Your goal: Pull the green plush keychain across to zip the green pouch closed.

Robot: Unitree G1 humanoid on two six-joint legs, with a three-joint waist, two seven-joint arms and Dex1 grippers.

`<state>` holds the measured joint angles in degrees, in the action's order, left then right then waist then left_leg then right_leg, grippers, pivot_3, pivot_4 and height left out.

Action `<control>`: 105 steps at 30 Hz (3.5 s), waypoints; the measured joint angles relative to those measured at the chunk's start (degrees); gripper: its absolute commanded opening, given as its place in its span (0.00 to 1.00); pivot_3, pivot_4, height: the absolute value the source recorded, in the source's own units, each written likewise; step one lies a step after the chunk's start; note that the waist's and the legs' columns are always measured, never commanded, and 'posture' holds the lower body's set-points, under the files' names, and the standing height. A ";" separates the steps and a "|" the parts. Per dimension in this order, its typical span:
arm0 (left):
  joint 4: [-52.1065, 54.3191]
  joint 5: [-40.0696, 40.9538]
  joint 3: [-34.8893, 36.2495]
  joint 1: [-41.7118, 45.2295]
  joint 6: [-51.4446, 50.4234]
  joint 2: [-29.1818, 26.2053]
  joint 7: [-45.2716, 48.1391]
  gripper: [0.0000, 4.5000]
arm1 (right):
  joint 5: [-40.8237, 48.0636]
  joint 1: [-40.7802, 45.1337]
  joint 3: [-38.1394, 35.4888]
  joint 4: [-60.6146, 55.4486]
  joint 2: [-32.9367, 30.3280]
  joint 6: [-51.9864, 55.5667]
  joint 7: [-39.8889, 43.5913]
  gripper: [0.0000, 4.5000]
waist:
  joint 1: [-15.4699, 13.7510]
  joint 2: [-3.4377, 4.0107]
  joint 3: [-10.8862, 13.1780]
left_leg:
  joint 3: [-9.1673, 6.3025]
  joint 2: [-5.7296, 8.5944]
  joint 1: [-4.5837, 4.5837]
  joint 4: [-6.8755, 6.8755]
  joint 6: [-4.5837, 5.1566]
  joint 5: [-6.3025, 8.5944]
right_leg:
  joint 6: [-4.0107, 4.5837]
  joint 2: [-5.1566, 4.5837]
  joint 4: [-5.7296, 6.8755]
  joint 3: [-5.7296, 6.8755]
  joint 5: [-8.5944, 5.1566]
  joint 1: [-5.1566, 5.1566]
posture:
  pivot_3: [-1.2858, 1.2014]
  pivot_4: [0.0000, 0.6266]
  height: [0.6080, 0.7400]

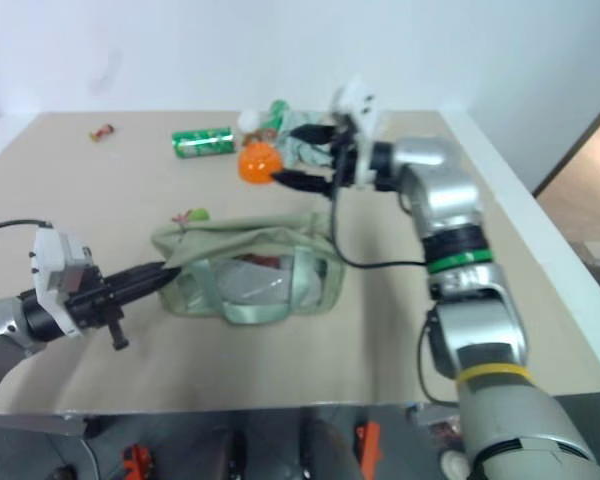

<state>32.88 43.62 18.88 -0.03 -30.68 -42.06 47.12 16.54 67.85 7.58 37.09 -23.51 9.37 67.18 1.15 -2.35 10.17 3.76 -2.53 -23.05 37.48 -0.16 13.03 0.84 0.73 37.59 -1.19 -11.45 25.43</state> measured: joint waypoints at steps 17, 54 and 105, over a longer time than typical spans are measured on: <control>2.37 0.64 -0.32 -0.32 -1.65 -1.44 -1.67 0.00 | -7.63 1.86 3.85 9.57 11.54 -15.66 6.53 1.00 | -0.02 0.00 0.00 | -0.19 -0.02 0.00 0.05 -0.14 0.08 | -0.04 -0.09 -0.11 0.07 -0.03 -0.06 | 0.52 0.24 1.00; 2.24 0.18 -2.44 1.25 -3.30 -0.97 -1.57 0.00 | -7.60 -4.57 5.79 -4.76 18.53 -20.31 9.92 0.88 | 0.11 0.00 0.00 | -0.14 -0.23 0.14 0.02 -0.14 0.08 | 0.24 0.08 -0.09 0.08 0.04 -0.07 | 0.52 0.24 1.00; -0.52 -3.30 -3.23 0.67 3.57 -0.56 -1.23 0.00 | -2.34 -4.18 10.47 -23.15 14.75 23.77 -0.46 0.64 | 0.05 -0.01 -0.01 | -0.10 -0.21 0.17 -0.04 -0.16 0.08 | 0.27 0.04 -0.09 0.14 0.02 -0.06 | 0.52 0.24 1.00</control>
<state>32.36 40.32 15.65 0.64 -27.10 -42.62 45.90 14.20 63.67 18.05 13.94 -8.77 33.14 66.72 1.20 -2.35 10.16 3.66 -2.74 -22.88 37.44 -0.32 13.11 1.12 0.77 37.50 -1.05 -11.43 25.37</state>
